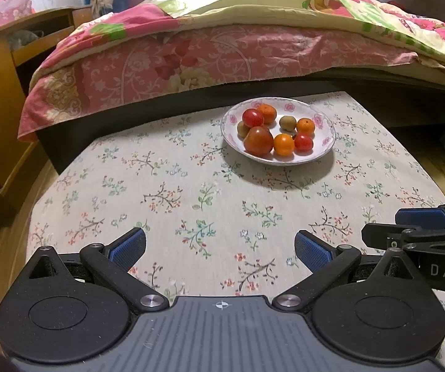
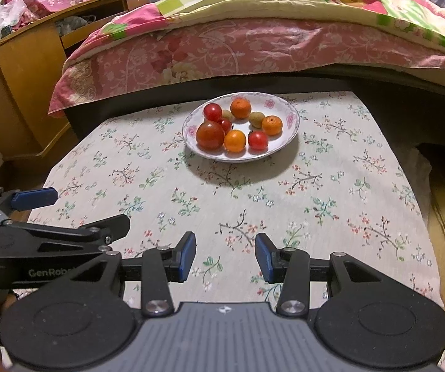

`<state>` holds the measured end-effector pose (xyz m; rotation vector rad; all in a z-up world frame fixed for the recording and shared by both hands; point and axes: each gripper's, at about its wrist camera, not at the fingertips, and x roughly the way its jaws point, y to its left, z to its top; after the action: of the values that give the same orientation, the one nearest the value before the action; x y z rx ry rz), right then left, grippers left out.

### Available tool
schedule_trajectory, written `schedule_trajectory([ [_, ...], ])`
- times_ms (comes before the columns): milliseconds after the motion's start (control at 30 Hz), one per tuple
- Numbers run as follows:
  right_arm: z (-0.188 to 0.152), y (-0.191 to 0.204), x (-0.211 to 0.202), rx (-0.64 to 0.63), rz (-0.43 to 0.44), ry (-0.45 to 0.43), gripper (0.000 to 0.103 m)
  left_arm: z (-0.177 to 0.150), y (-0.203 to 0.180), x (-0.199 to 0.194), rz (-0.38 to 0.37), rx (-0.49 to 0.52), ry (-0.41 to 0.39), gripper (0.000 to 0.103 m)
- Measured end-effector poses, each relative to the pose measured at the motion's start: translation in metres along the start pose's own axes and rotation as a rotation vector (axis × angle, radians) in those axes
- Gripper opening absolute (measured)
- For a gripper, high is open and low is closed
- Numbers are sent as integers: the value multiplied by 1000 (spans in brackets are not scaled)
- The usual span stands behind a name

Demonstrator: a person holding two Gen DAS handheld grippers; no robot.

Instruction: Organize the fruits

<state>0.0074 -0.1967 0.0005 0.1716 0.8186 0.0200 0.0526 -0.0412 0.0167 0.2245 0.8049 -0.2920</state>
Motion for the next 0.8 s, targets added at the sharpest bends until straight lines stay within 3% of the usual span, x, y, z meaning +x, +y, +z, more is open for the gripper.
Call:
schedule_trajectory([
  [800,-40,13,-22,2,-1,44,42,-33,-6,-25,19,23,47,103],
])
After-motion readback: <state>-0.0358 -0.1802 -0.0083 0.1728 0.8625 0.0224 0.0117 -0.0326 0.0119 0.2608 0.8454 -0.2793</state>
